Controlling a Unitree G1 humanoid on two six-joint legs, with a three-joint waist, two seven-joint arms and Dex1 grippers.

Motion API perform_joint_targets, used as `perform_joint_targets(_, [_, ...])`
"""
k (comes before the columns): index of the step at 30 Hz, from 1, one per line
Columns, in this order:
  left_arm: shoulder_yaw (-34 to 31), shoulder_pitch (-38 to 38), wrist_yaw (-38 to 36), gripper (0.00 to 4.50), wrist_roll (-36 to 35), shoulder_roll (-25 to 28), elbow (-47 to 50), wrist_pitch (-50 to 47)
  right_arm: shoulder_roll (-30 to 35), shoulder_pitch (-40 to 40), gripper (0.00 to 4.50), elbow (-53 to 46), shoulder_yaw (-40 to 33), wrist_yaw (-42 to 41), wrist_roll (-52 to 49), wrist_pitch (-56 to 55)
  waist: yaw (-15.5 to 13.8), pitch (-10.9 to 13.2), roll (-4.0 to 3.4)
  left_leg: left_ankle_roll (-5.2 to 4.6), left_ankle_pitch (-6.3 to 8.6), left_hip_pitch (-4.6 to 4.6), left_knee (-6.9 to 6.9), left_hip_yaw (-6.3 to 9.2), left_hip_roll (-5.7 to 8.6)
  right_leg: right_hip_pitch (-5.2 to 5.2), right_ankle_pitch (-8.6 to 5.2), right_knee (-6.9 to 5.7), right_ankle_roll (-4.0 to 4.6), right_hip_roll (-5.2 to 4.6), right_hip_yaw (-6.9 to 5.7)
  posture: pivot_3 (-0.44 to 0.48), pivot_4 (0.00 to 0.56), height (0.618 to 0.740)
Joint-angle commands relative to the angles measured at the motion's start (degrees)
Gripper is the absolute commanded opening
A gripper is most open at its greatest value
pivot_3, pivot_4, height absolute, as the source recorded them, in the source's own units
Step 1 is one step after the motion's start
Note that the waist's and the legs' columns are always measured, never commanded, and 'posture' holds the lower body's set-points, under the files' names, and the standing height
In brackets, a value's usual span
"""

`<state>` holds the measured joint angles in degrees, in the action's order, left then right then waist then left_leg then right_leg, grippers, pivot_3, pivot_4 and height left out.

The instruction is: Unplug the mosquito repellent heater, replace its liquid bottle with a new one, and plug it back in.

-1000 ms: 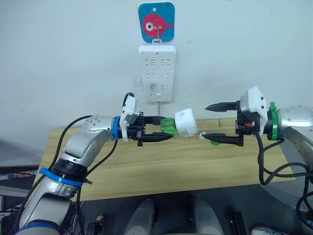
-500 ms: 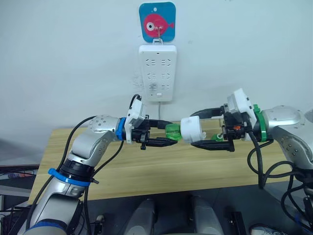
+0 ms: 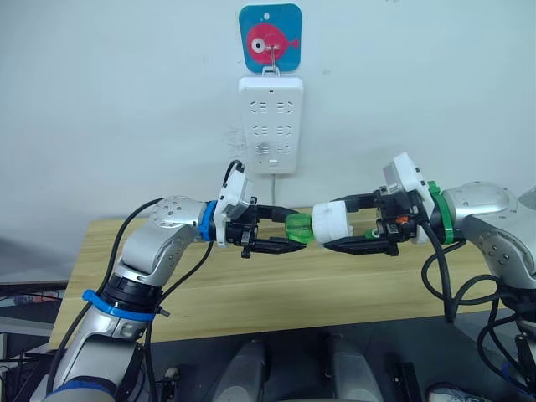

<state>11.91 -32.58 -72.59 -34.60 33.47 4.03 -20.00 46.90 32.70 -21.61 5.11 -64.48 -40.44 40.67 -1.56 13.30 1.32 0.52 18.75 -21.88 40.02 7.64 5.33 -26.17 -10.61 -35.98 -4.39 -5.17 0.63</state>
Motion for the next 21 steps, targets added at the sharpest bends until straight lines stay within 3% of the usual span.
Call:
perform_joint_targets(1, [-1.98, -0.39, 0.56, 2.22, 0.04, -0.29, 2.31, -0.66, 0.33, 0.69, 3.00, -1.57, -0.69, -2.90, -0.24, -1.99, 0.00, 0.00, 0.00, 0.00, 0.00, 0.00, 0.00, 0.00, 0.00, 0.00, 0.00, 0.00, 0.00, 0.00, 0.00, 0.118, 0.217, 0.740])
perform_joint_targets(8, [-3.41, -0.24, 0.82, 4.47, -1.81, 0.84, 3.24, -4.82, 0.00, -0.28, 3.00, -0.23, -1.18, -3.47, 2.26, -4.98, 0.00, 0.00, 0.00, 0.00, 0.00, 0.00, 0.00, 0.00, 0.00, 0.00, 0.00, 0.00, 0.00, 0.00, 0.00, 0.121, 0.220, 0.740])
perform_joint_targets(12, [-8.07, -0.42, 4.45, 4.50, -12.95, 4.86, 6.04, -23.68, 1.28, -4.44, 3.00, 2.99, -0.25, -9.00, 13.04, -24.21, 0.07, 0.01, 0.01, 0.00, 0.00, 0.00, 0.00, 0.02, 0.00, 0.00, 0.00, -0.01, 0.00, 0.01, -0.02, 0.123, 0.222, 0.740])
perform_joint_targets(15, [-6.63, -0.08, -3.03, 4.50, -17.94, 13.82, 7.89, -34.92, -0.58, -4.69, 3.00, 9.46, 1.05, -12.15, 23.34, -49.53, 0.42, 0.03, -0.01, 0.00, 0.00, 0.02, -0.03, -0.02, -0.01, -0.03, -0.01, -0.05, -0.02, 0.06, 0.00, 0.127, 0.221, 0.740])
perform_joint_targets(18, [-1.60, -2.29, -7.50, 4.50, -13.32, 17.54, 7.42, -34.43, -3.67, -1.49, 3.00, 15.99, 4.08, -14.73, 28.96, -70.40, 0.55, 0.04, -0.03, 0.01, 0.00, 0.17, -0.08, -0.13, -0.02, 0.00, -0.02, -0.07, -0.03, 0.10, 0.10, 0.129, 0.215, 0.740])
perform_joint_targets(21, [3.47, -6.02, -9.87, 4.50, -7.16, 17.22, 6.74, -30.69, -4.92, 0.67, 3.00, 20.49, 8.24, -17.80, 30.45, -80.18, 0.32, 0.04, -0.03, 0.03, -0.01, 0.18, -0.05, -0.11, -0.03, 0.06, -0.01, -0.07, -0.02, 0.10, 0.08, 0.129, 0.211, 0.740])
